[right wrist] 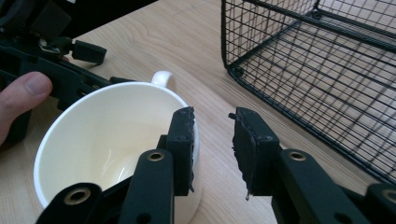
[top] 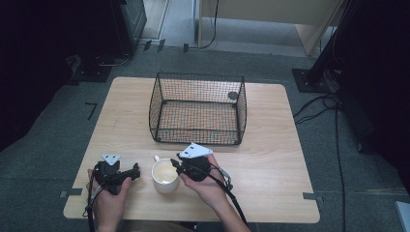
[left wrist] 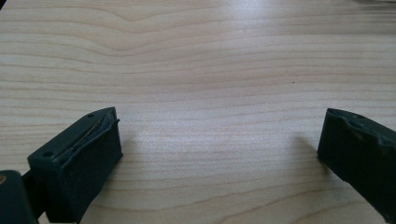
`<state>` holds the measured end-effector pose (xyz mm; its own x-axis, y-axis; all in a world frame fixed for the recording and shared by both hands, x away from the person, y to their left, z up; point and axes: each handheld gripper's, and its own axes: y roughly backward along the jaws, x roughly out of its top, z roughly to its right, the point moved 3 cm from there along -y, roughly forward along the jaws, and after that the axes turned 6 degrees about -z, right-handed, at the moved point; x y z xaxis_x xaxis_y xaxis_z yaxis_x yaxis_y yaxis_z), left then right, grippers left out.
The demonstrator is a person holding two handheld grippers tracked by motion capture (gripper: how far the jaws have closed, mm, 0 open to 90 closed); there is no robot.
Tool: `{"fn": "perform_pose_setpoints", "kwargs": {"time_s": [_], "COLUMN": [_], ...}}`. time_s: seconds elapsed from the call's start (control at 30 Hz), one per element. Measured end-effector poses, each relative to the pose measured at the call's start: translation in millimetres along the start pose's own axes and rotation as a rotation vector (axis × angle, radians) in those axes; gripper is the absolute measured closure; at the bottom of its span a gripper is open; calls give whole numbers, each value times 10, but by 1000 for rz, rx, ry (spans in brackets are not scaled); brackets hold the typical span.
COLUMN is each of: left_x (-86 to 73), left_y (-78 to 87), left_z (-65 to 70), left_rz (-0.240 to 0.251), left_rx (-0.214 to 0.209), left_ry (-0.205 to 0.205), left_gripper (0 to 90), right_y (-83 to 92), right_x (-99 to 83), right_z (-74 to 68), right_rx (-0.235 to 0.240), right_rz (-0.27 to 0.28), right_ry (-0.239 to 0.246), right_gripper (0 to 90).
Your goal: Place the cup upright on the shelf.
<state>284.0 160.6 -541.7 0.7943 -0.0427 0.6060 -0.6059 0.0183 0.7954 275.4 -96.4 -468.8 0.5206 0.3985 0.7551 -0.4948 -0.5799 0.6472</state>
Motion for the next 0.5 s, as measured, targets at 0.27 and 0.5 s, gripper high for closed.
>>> {"fn": "perform_pose_setpoints", "kwargs": {"time_s": [0.27,0.5], "left_x": [0,0], "left_y": [0,0], "left_z": [0,0], "left_rz": [0,0], "left_rx": [0,0], "left_ry": [0,0], "left_gripper": [0,0], "right_y": [29,139], "right_x": [-30,-122], "right_z": [5,86], "right_rx": [-4,-13], "right_rz": [-20,-4], "right_ry": [3,-55], "right_gripper": [751,744]}}
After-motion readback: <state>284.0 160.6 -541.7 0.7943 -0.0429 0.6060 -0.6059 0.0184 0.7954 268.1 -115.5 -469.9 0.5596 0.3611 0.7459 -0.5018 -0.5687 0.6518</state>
